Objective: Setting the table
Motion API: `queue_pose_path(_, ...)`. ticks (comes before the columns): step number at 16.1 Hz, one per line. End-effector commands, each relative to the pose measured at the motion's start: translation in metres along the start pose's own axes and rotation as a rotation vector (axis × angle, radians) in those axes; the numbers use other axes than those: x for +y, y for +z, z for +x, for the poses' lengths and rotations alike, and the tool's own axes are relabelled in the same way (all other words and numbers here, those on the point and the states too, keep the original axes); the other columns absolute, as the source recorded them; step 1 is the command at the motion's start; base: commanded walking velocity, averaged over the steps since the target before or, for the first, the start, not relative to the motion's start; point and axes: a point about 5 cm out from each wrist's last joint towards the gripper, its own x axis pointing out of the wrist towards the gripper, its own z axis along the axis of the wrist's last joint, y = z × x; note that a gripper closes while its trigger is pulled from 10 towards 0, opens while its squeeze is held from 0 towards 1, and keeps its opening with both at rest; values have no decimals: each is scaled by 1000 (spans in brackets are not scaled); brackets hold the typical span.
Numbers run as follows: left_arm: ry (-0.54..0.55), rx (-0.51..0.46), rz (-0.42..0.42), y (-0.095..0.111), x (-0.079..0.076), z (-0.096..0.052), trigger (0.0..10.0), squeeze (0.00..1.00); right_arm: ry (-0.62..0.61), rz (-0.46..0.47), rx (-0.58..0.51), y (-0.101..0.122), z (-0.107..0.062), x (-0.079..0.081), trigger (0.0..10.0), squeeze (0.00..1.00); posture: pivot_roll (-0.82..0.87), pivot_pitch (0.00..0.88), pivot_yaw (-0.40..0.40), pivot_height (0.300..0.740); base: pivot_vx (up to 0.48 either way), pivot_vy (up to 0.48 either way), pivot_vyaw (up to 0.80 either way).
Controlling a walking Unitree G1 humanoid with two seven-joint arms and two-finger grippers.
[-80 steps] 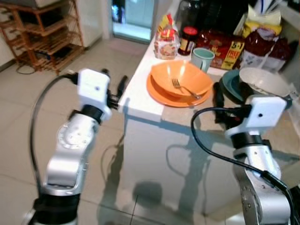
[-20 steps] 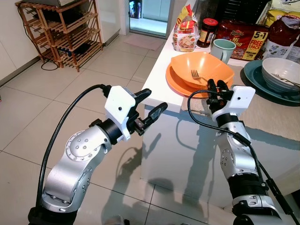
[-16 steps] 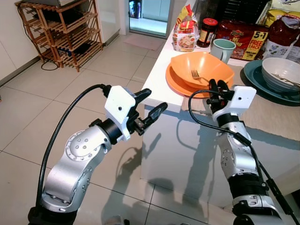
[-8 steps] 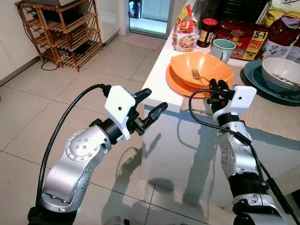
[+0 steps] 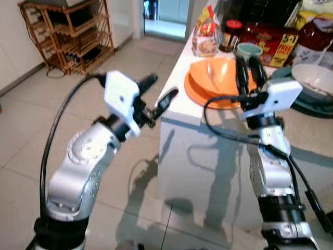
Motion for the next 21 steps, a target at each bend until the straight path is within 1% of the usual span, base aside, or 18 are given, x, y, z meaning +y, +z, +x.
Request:
queue_pose_path(1, 14, -1, -20, -1, 2, 1, 10000, 0, 9, -35, 2, 0, -4, -2, 0, 0, 184, 0, -23, 740, 0, 0, 0)
queue_pose_path(3, 34, -12, -56, 1, 4, 4, 10000, 0, 18, -86, -3, 1, -9, -2, 0, 0, 180, 0, -19, 740, 0, 0, 0)
queue_pose_path(4, 66, -8, -112, 0, 7, 9, 10000, 0, 67, -163, -12, 2, -12, 0, 0, 0, 177, 0, -19, 740, 0, 0, 0)
queue_pose_path(5, 79, -8, -165, 0, 9, 11, 10000, 0, 93, -191, -14, 2, -14, 1, 0, 0, 178, 0, -20, 740, 0, 0, 0)
queue_pose_path(6, 97, -9, -264, 0, 12, 15, 10000, 631, 127, -228, -6, 0, -17, 4, 0, 0, 178, 0, -23, 740, 0, 0, 0)
queue_pose_path(7, 110, -9, -329, 0, 15, 19, 10000, 1000, 158, -271, -13, -1, -19, 6, 0, 0, 183, 0, -29, 740, 0, 0, 0)
queue_pose_path(8, 113, 0, -401, 0, 16, 25, 10000, 1000, 219, -348, -30, -2, -21, 11, 0, 0, 186, 0, -33, 740, 0, 0, 0)
queue_pose_path(9, 100, -13, -501, 2, 16, 32, 10000, 1000, 282, -417, -53, -3, -24, 16, 0, 0, 188, 0, -35, 740, 0, 0, 0)
queue_pose_path(11, 47, -15, -615, 5, 13, 40, 10000, 1000, 346, -542, -121, 0, -25, 19, 0, 0, 191, 0, -35, 740, 0, 0, 0)
queue_pose_path(12, 36, -17, -659, 6, 13, 42, 10000, 1000, 356, -561, -141, 1, -25, 19, 0, 0, 190, 0, -33, 740, 0, 0, 0)
queue_pose_path(13, 18, -25, -726, 9, 14, 45, 10000, 1000, 369, -596, -170, 3, -25, 19, 0, 0, 191, 0, -33, 740, 0, 0, 0)
queue_pose_path(14, -5, -21, -794, 12, 13, 49, 10000, 98, 388, -630, -197, 3, -26, 19, 0, 0, 191, 0, -31, 740, 0, 0, 0)
queue_pose_path(15, -19, -2, -839, 12, 12, 51, 10000, 0, 402, -652, -211, 3, -27, 20, 0, 0, 189, 0, -26, 740, 0, 0, 0)
queue_pose_path(16, -28, 22, -868, 10, 11, 52, 10000, 0, 411, -662, -222, 3, -27, 21, 0, 0, 189, 0, -26, 740, 0, 0, 0)
queue_pose_path(17, -44, 96, -912, 4, 9, 53, 10000, 0, 422, -681, -244, 4, -28, 23, 0, 0, 188, 0, -22, 740, 0, 0, 0)
queue_pose_path(18, -63, 118, -926, 2, 7, 54, 10000, 0, 426, -684, -253, 4, -28, 24, 0, 0, 186, 0, -19, 740, 0, 0, 0)
queue_pose_path(19, -98, 177, -975, -2, 2, 56, 10000, 0, 463, -702, -289, 6, -29, 27, 0, 0, 187, 0, -16, 740, 0, 0, 0)
queue_pose_path(21, -116, 198, -984, -1, 0, 58, 10000, 0, 497, -716, -321, 7, -31, 29, 0, 0, 185, 0, -13, 740, 0, 0, 0)
